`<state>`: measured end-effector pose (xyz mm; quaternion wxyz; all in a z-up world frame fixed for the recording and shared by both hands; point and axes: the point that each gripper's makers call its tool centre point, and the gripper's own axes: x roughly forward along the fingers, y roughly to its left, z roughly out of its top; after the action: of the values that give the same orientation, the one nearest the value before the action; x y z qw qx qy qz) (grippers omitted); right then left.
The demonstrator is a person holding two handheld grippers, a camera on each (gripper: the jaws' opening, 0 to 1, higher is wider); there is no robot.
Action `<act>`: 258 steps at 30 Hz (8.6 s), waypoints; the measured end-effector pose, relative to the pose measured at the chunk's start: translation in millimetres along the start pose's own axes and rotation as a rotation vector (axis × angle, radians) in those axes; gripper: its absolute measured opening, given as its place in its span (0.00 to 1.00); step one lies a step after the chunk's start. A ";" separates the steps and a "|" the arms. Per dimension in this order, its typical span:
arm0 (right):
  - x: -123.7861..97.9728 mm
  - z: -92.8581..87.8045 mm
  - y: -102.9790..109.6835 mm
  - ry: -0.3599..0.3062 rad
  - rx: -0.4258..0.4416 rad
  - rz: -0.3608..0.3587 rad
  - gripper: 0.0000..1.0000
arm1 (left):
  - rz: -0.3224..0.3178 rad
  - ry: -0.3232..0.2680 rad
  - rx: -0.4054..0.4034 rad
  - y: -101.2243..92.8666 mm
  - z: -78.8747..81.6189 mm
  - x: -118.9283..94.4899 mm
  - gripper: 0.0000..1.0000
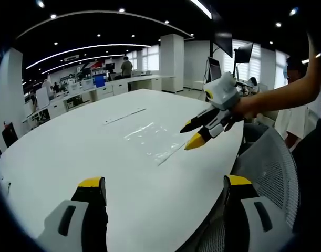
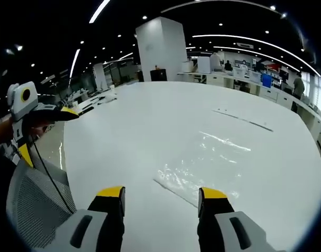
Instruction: Open the resealable bag by pulling the two sides of the seal apart until the entire bag opening is separated and visibly accessible.
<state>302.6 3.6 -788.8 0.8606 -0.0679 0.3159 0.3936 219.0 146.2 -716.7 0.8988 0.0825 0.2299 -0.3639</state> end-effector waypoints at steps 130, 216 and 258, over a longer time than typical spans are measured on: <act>-13.5 -28.9 145.0 0.143 -0.361 0.244 0.01 | -0.212 0.174 0.401 -68.1 -36.0 17.9 0.38; -25.6 -53.0 173.1 0.244 -0.841 0.256 0.00 | -0.374 0.276 0.872 -107.2 -59.7 28.8 0.00; -30.7 -53.6 167.7 0.246 -0.805 0.265 0.00 | -0.373 0.258 0.801 -101.2 -54.7 20.6 0.00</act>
<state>140.5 78.7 -790.8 0.6637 -0.4028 0.2435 0.5813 142.6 77.7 -772.8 0.6795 0.4250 0.1920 -0.5663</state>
